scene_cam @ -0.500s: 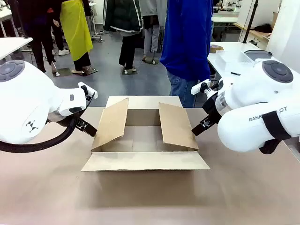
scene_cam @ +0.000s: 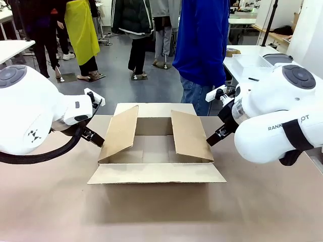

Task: Pack the gift set into the box.
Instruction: Place both hands on the side flaps of the Package Box and spread them outward.

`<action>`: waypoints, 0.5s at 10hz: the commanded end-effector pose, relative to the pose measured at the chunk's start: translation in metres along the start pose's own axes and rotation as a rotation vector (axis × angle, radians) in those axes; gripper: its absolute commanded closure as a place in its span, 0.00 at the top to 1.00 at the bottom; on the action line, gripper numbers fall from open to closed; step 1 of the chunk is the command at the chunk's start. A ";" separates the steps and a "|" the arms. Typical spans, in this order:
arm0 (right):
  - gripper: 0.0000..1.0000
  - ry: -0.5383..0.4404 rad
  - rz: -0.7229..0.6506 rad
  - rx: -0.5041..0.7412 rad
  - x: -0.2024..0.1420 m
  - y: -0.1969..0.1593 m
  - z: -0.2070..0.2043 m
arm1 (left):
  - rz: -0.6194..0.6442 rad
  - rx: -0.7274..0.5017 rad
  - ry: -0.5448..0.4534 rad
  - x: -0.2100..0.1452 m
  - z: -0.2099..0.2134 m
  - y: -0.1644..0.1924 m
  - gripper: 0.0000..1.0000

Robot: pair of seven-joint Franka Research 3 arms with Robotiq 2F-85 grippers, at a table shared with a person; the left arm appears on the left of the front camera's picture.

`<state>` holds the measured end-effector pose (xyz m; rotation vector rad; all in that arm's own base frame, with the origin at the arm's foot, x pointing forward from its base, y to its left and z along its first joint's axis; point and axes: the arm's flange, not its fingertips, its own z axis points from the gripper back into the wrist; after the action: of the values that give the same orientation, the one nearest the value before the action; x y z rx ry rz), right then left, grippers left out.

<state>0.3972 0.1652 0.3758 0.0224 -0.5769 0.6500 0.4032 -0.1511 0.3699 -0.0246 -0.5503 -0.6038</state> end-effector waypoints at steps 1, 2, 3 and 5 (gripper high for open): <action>1.00 0.000 -0.001 0.000 0.000 0.000 0.000 | -0.001 0.000 0.000 0.000 0.000 0.000 1.00; 1.00 0.000 -0.001 0.000 0.000 0.000 0.000 | -0.001 0.000 0.000 0.000 0.000 0.000 1.00; 1.00 0.000 -0.001 0.000 0.000 0.000 0.000 | -0.001 0.000 0.000 0.000 0.000 0.000 1.00; 1.00 0.000 -0.001 0.000 0.000 0.000 0.000 | -0.001 0.000 0.000 0.000 0.000 0.000 1.00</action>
<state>0.3973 0.1652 0.3759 0.0224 -0.5770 0.6500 0.4032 -0.1511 0.3699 -0.0246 -0.5503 -0.6038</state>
